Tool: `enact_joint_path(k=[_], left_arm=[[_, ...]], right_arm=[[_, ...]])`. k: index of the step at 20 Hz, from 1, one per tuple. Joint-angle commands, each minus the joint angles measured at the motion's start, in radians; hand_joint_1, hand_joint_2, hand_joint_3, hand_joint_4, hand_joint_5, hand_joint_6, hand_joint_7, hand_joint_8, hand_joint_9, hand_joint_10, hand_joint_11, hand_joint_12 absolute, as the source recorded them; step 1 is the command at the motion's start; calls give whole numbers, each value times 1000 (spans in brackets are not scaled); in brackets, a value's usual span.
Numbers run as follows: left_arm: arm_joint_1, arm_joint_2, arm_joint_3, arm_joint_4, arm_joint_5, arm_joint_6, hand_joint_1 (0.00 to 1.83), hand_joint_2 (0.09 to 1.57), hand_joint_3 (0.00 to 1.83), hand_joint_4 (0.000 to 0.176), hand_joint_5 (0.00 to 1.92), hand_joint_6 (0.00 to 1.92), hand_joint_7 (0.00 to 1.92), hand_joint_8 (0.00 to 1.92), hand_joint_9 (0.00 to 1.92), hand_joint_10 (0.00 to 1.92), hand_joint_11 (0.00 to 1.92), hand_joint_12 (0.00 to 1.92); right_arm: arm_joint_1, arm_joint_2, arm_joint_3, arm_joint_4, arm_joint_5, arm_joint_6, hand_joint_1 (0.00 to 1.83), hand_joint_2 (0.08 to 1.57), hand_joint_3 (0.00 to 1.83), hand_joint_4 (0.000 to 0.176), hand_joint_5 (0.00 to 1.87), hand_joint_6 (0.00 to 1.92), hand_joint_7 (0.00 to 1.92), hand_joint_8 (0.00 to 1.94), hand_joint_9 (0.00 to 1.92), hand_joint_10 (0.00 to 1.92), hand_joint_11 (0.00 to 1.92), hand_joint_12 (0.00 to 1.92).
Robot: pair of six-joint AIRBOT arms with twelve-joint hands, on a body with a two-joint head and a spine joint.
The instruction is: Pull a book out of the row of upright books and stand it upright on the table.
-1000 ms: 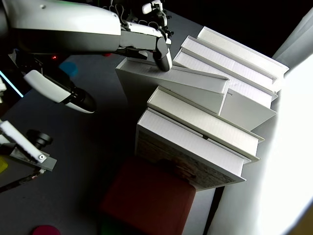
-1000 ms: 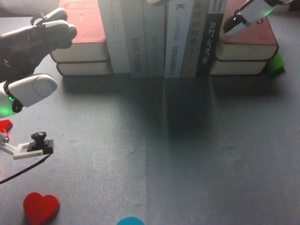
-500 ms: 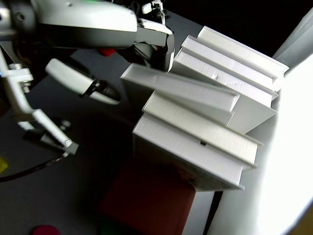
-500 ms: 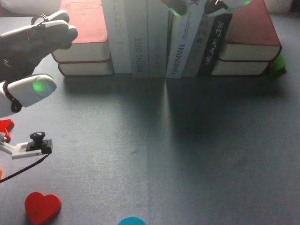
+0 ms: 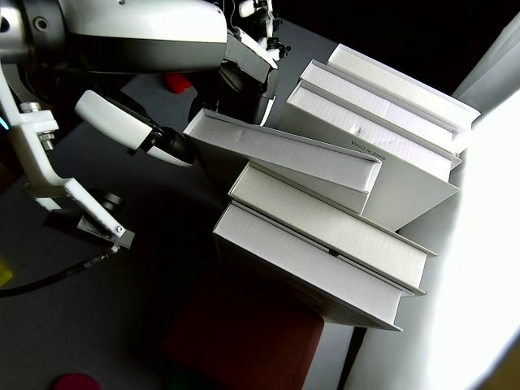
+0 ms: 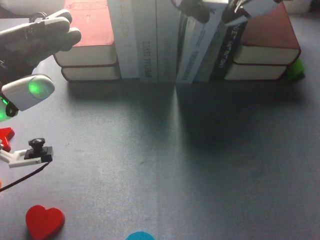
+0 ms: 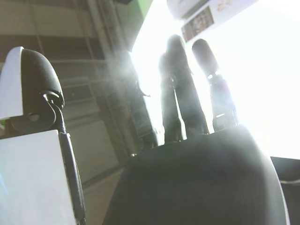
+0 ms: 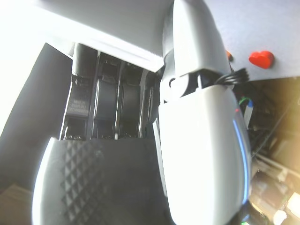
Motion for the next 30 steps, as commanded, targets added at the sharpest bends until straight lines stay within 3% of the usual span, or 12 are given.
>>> enact_joint_path(k=[1,2,3,4,5,6,7,8,9,15,16,30], left_arm=[[-10,0,-5,-23,-111,-11,1008,881,0,25,785,11,482,6,610,48,34,1342],[-9,0,-6,-23,-111,-11,1023,900,4,23,782,9,477,3,585,37,6,1330],[-8,0,-9,-23,-111,-11,1042,894,1,56,798,16,499,6,576,31,0,1279],[-6,0,-11,-23,-111,-11,1042,894,1,56,798,16,499,6,576,31,0,1279],[-5,0,-13,-25,-111,-11,1037,892,0,49,802,18,508,7,591,37,0,1314],[-4,-1,-15,-27,-111,-11,1031,896,2,59,792,13,509,6,587,35,0,1327],[-3,-1,-17,-27,-111,-11,1028,891,0,66,793,13,523,12,592,37,0,1330],[0,-1,-20,-28,-111,-11,1030,875,0,67,814,22,553,17,600,39,0,1354],[3,-1,-21,-30,-111,-11,1030,875,0,67,814,22,553,17,600,39,0,1354],[10,-5,-33,-32,-111,-11,1008,876,0,22,792,12,500,10,603,37,0,1425],[10,-7,-35,-32,-111,-11,1022,883,2,0,787,10,520,17,612,41,0,1429],[11,-10,-35,-29,-111,-11,1023,887,2,5,823,20,618,25,626,36,0,1440]], right_arm=[[6,13,-16,94,-2,30,1328,1246,6,0,755,1278,650,1411,680,1614,458,1748],[9,20,-23,106,9,30,1339,1229,0,0,803,1116,678,1417,720,1596,538,1767],[14,38,-35,140,42,31,1280,1144,0,0,1011,703,893,1356,879,1486,765,1824],[16,50,-45,158,60,31,1280,1144,0,0,1011,703,893,1356,879,1486,765,1824],[21,68,-62,169,79,33,1243,1178,3,0,903,887,852,1456,827,1529,739,1867],[33,94,-87,170,93,40,1219,1225,6,0,788,1013,798,1577,915,1664,902,1901],[46,121,-108,170,110,49,1335,1188,0,0,877,798,810,1387,865,1592,831,1811],[50,141,-129,178,125,55,1381,1122,0,0,915,739,951,1086,999,1347,911,1640],[50,153,-139,190,135,55,1381,1122,0,0,915,739,951,1086,999,1347,911,1640],[116,243,-203,227,208,98,1384,1117,0,0,922,727,962,1066,1008,1330,916,1628],[118,251,-208,233,214,103,1384,1116,0,0,922,727,962,1066,1008,1330,916,1628],[89,267,-196,406,217,7,1384,1116,0,0,924,724,963,1064,1009,1328,917,1627]])
